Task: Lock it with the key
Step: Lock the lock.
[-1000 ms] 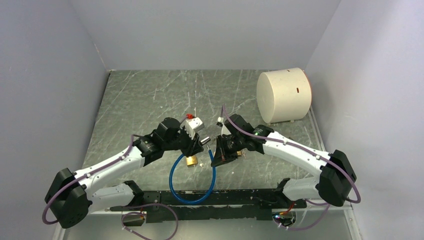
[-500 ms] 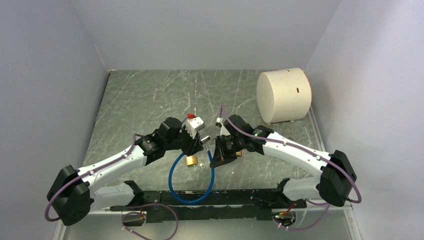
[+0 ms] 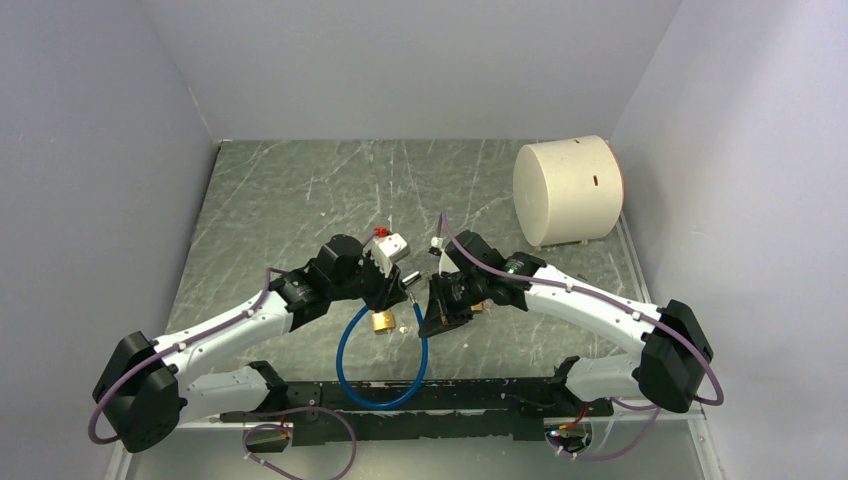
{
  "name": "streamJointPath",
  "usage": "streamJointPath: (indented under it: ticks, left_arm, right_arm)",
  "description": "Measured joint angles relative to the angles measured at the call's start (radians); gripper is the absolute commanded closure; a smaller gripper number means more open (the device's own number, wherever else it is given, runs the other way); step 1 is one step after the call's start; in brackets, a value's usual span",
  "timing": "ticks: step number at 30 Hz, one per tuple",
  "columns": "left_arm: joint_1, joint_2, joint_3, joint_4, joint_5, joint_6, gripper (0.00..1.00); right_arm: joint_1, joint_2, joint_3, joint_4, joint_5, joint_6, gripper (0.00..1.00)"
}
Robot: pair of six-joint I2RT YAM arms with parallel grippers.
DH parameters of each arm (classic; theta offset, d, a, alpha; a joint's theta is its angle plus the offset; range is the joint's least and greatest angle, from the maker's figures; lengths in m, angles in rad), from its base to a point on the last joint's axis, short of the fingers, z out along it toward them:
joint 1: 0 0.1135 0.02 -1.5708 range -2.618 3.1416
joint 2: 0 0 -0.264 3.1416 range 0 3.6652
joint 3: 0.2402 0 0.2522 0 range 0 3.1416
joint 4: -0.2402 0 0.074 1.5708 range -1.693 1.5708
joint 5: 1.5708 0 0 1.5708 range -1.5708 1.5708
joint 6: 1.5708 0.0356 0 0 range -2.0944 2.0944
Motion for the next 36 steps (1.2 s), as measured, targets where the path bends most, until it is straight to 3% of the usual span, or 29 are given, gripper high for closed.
streamJointPath:
  ticks: [36]
  left_arm:
    - [0.0, -0.022, 0.0, -0.034, 0.049, 0.011, 0.98]
  right_arm:
    - [0.003, -0.035, 0.013, -0.031, 0.037, 0.0, 1.0]
